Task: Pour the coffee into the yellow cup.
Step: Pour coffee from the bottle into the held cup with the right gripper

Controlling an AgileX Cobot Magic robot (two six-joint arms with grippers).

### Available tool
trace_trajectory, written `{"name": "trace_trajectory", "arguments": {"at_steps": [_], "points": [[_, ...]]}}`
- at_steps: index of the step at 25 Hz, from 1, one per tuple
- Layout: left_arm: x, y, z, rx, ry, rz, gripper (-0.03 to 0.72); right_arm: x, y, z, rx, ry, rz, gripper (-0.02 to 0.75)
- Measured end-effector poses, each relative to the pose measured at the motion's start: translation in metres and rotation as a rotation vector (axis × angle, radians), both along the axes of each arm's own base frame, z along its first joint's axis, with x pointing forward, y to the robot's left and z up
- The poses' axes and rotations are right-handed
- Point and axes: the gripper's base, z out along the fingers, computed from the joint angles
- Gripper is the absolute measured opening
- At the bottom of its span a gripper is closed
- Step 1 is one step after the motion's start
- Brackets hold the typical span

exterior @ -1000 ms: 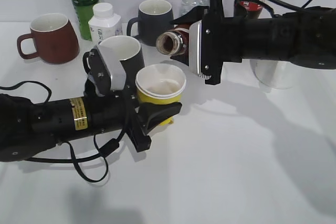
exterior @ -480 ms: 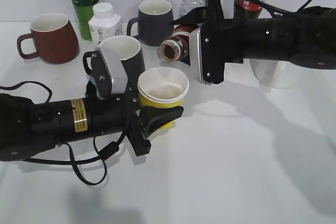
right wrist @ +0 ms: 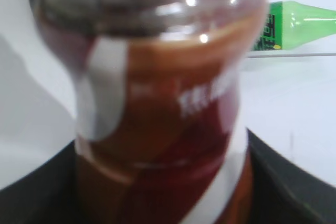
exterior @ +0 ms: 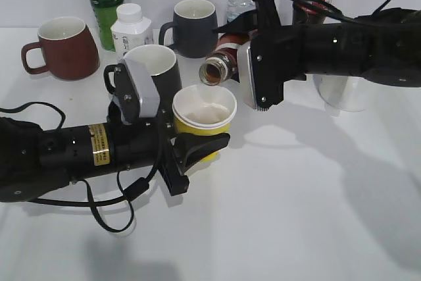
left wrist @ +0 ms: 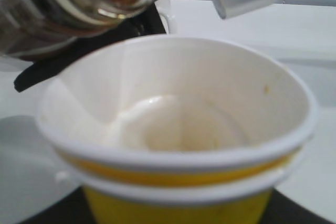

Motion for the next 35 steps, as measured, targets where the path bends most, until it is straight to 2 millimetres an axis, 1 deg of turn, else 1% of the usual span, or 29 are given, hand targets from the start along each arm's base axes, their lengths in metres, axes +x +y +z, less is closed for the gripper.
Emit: {"name": "trace_trajectory", "arguments": {"at_steps": [12,35], "points": [[-0.0001,0.0000,0.0000,0.000,0.000,-0.001,0.323,0.0027,-0.0015,0.0007,-0.041,-0.076,-0.007,0.500],[-0.0001,-0.0003,0.0002,0.000,-0.001,-0.004,0.320,0.0037,-0.0020,0.0014,-0.074,-0.136,0.003,0.500]]}}
